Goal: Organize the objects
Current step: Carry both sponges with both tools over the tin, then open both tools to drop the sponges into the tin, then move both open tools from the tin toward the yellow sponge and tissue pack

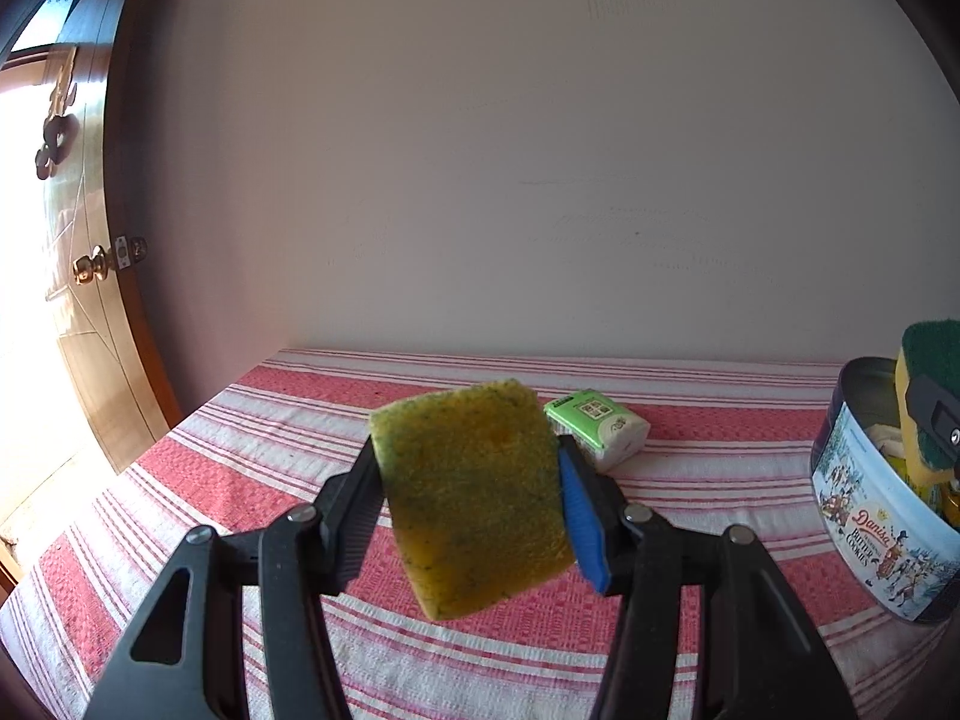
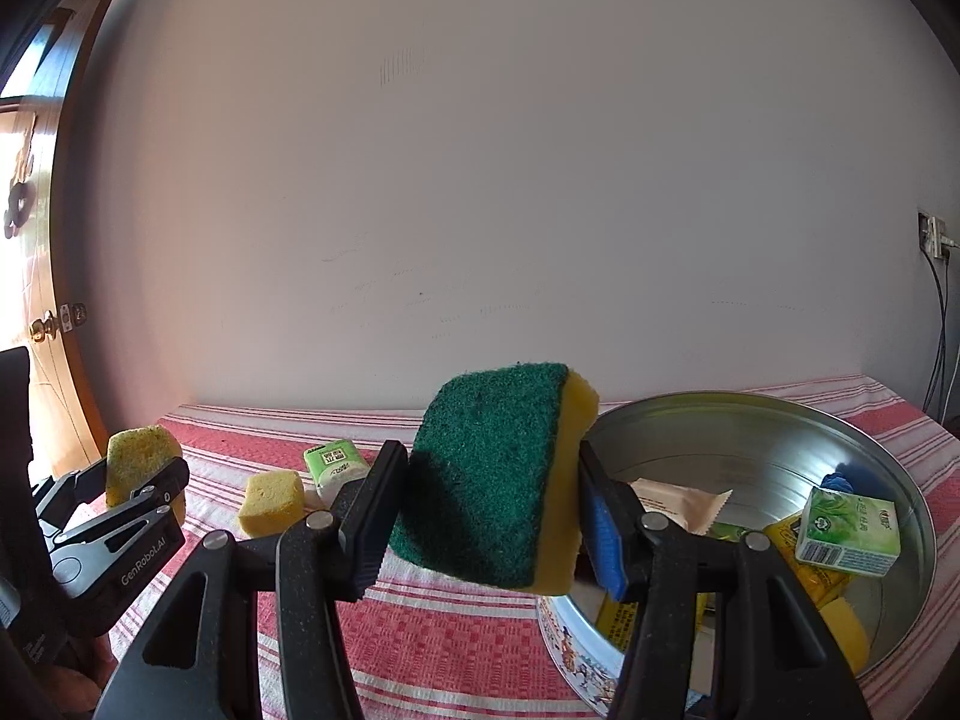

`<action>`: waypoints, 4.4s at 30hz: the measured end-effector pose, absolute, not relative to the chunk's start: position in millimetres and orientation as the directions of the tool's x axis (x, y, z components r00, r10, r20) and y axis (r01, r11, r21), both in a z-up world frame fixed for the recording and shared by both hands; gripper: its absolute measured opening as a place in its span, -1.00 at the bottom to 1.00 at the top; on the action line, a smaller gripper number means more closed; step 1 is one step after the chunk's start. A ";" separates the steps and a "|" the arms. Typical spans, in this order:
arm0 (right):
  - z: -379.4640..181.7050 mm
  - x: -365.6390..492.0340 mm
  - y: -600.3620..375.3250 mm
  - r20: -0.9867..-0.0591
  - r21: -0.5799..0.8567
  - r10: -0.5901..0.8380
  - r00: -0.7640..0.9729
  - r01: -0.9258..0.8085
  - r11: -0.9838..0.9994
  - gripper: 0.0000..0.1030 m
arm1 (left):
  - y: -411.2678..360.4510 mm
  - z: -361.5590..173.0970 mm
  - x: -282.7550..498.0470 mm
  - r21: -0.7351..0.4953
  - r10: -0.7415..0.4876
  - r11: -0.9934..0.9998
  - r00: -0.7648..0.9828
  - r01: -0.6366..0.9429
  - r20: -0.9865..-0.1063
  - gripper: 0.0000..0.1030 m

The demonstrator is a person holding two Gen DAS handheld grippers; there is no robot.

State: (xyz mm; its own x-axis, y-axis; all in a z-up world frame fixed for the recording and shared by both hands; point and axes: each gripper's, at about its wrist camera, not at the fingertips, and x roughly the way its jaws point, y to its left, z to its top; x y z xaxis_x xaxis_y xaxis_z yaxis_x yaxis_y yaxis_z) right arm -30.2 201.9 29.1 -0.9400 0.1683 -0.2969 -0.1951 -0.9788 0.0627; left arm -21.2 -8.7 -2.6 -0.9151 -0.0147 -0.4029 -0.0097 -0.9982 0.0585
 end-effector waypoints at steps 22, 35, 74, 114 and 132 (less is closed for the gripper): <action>33.2 35.3 283.9 -0.197 -0.045 0.361 -0.912 -0.359 -0.932 0.11 | 93.2 18.7 18.6 0.061 0.170 -0.976 -0.912 -0.207 -0.374 0.07; 23.5 47.9 331.4 -0.172 -0.093 0.479 -0.861 -0.470 -0.878 0.12 | 161.0 31.8 23.4 0.055 0.286 -0.943 -0.886 -0.327 -0.365 0.07; 6.7 13.7 367.1 -0.390 -0.024 0.322 -0.863 -0.340 -0.940 0.13 | 217.9 3.6 -2.6 0.059 0.320 -0.915 -0.807 -0.399 -0.497 0.07; 24.1 46.7 329.1 -0.150 0.063 0.494 -0.856 -0.507 -0.860 0.87 | 126.8 12.5 -0.3 0.059 0.167 -0.978 -0.919 -0.201 -0.357 0.99; 21.1 -11.3 221.8 -0.149 0.093 0.368 -0.918 -0.384 -0.919 0.87 | 47.9 1.4 -32.2 0.097 0.045 -0.992 -0.926 -0.087 -0.376 0.99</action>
State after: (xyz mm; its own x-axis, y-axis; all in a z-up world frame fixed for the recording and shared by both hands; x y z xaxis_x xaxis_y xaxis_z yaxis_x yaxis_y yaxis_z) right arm -11.3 221.8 21.1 -0.9177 0.3683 -0.1487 -0.3838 -0.9187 0.0933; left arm -32.2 47.9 1.4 -0.9257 0.0446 -0.3756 -0.0869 -0.9915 0.0966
